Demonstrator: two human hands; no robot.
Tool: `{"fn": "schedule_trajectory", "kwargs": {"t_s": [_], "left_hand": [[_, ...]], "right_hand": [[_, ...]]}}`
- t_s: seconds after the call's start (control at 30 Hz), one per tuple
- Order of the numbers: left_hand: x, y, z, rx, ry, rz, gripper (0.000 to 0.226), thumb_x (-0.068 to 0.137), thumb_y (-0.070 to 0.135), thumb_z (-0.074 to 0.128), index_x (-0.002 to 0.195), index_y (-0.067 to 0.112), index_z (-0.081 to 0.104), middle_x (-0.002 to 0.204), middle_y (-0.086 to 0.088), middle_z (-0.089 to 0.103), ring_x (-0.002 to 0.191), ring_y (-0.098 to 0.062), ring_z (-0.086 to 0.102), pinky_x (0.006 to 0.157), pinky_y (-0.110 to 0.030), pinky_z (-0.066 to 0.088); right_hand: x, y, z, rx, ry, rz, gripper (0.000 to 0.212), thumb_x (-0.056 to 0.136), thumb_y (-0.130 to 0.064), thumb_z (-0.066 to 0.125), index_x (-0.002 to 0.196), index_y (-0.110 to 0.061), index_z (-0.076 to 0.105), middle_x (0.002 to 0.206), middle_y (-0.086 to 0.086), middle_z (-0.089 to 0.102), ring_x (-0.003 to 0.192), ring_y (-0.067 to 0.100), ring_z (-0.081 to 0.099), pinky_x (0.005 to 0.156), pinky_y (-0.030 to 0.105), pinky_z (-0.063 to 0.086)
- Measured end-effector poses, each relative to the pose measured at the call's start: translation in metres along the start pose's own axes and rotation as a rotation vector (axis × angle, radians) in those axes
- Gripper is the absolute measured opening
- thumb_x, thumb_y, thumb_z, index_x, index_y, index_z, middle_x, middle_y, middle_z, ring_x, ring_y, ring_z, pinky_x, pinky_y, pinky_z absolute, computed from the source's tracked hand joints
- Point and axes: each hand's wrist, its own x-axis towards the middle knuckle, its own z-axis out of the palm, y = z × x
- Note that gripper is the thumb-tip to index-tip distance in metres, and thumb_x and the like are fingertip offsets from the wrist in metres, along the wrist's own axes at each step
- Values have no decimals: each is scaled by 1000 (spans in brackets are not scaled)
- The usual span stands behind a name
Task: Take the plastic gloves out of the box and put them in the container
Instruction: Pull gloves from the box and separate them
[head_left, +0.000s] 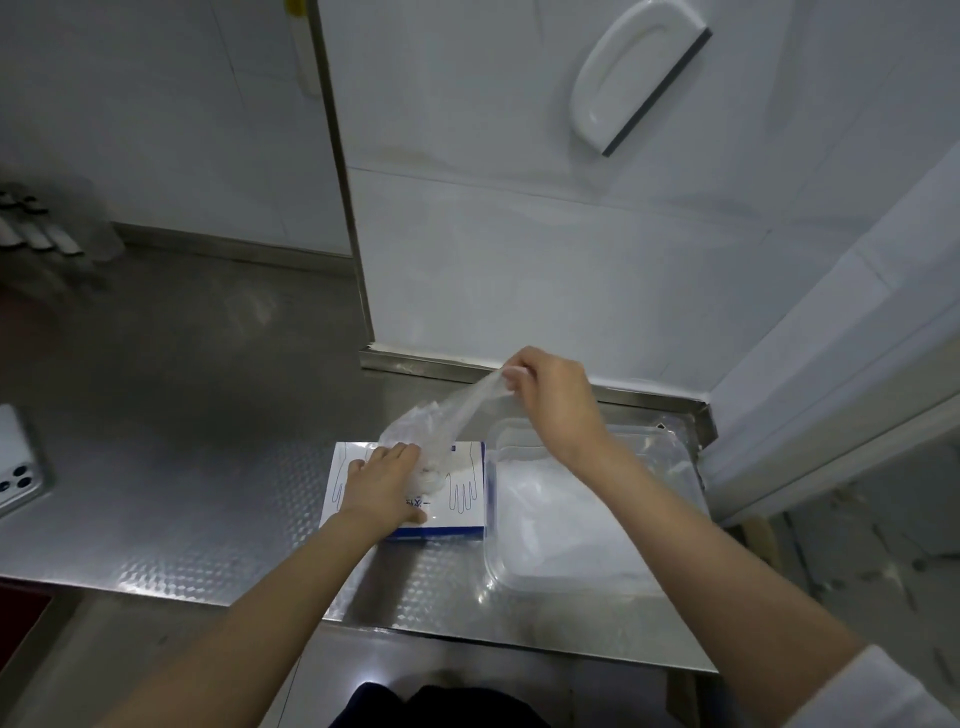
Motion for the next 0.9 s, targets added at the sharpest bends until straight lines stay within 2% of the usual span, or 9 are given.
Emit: {"fn": "schedule_trajectory", "kwargs": {"t_s": [0.2, 0.3, 0.37, 0.47, 0.53, 0.63, 0.73, 0.8, 0.9], "left_hand": [[11, 3, -29, -113, -246, 47, 68, 84, 22, 65, 141, 16, 29, 141, -2, 41, 128, -23, 40, 103, -35, 33], [16, 12, -61, -415, -32, 73, 56, 89, 3, 53, 141, 10, 34, 143, -8, 41, 125, -24, 45, 89, -24, 42], [15, 26, -81, -531, 187, 140, 56, 87, 3, 56, 139, 8, 37, 143, -8, 40, 130, -21, 42, 99, -24, 35], [6, 59, -103, -497, 141, 355, 68, 81, 22, 71, 140, 17, 37, 141, 2, 40, 131, -13, 38, 109, -29, 31], [0, 79, -108, -422, 105, 430, 55, 78, 30, 74, 127, 20, 51, 126, 4, 55, 116, -12, 50, 99, -28, 40], [-2, 92, -111, -457, 115, 465, 7, 82, 18, 69, 80, 19, 62, 72, 7, 59, 72, -15, 55, 64, -16, 39], [-3, 89, -111, -650, 90, 417, 7, 84, 16, 67, 79, 12, 66, 78, -6, 66, 77, -24, 61, 75, -29, 47], [-8, 88, -112, -872, 41, 404, 12, 88, 15, 65, 94, 6, 69, 94, -8, 71, 94, -22, 66, 89, -35, 49], [-14, 91, -112, -1082, -31, 400, 10, 92, 10, 59, 96, 5, 66, 100, -10, 71, 97, -22, 66, 92, -35, 49]], "right_hand": [[1, 17, -29, -142, 56, 35, 19, 95, -17, 52, 92, -5, 66, 87, 13, 69, 84, 31, 62, 75, 39, 49], [-4, 22, -39, -246, 34, 32, 20, 94, -19, 52, 93, -4, 65, 90, 14, 68, 88, 33, 61, 74, 39, 47], [-8, 20, -43, -312, -4, 12, 20, 94, -20, 50, 96, -6, 64, 94, 11, 66, 90, 30, 59, 73, 37, 44], [-13, 9, -48, -410, -74, -90, 20, 95, -24, 49, 101, -11, 63, 99, 6, 61, 95, 24, 55, 73, 32, 39], [-17, 2, -50, -406, -111, -161, 19, 94, -26, 52, 103, -14, 64, 95, 2, 59, 94, 20, 54, 73, 32, 39], [-21, 2, -51, -109, -6, -153, 13, 86, -21, 62, 99, -18, 64, 85, -5, 56, 79, 13, 52, 72, 29, 44], [-25, 13, -49, 269, 191, 66, 44, 81, -23, 73, 119, -20, 51, 104, -5, 54, 85, 9, 54, 78, 20, 46], [-31, 18, -48, 425, 76, 283, 65, 80, -28, 72, 134, -13, 39, 123, -3, 50, 102, 9, 53, 88, 20, 44], [-47, 21, -48, 702, -349, 275, 52, 85, -36, 60, 134, -23, 47, 130, -12, 57, 112, -1, 54, 88, 14, 43]]}}
